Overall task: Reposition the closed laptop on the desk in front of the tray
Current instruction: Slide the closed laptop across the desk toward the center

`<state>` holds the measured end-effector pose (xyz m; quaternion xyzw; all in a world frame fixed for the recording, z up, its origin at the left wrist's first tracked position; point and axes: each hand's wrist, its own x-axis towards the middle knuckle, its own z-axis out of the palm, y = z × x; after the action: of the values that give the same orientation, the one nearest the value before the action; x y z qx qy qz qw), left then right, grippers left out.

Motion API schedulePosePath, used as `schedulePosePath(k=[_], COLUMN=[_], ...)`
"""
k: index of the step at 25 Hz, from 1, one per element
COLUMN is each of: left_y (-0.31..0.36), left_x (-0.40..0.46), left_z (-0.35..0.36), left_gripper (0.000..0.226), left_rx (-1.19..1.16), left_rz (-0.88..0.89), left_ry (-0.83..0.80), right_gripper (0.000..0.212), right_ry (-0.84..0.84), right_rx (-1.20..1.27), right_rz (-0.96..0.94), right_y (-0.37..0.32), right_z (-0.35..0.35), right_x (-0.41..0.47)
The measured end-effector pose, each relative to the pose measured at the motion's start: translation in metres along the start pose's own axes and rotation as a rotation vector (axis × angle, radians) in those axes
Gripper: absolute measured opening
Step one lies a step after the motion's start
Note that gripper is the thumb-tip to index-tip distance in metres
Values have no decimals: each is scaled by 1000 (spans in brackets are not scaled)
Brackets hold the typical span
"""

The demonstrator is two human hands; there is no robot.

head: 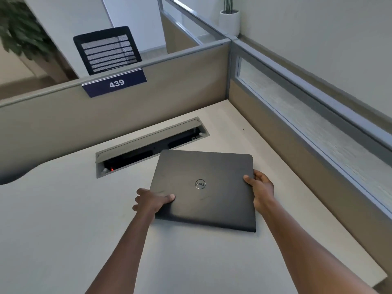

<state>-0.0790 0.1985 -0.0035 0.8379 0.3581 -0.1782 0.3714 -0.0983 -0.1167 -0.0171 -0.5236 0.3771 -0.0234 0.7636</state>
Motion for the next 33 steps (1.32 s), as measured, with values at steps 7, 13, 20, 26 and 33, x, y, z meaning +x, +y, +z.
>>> schedulePosePath(k=[7, 13, 20, 26, 33], left_y=[-79, -118, -137, -138, -138], left_x=[-7, -9, 0, 11, 19], left_z=[-44, -64, -70, -70, -74], left_gripper=[100, 97, 94, 93, 93], left_rx=[-218, -273, -323, -303, -209], left_rz=[-174, -240, -257, -260, -266], left_ry=[121, 207, 276, 310, 307], right_gripper=[29, 31, 34, 32, 26], right_ry=[-214, -321, -350, -335, -286], right_rx=[-166, -288, -407, -533, -695], right_rz=[14, 0, -30, -74, -146], right_y=[25, 45, 59, 66, 75], right_z=[74, 121, 156, 168, 171], right_x=[-6, -11, -4, 5, 7])
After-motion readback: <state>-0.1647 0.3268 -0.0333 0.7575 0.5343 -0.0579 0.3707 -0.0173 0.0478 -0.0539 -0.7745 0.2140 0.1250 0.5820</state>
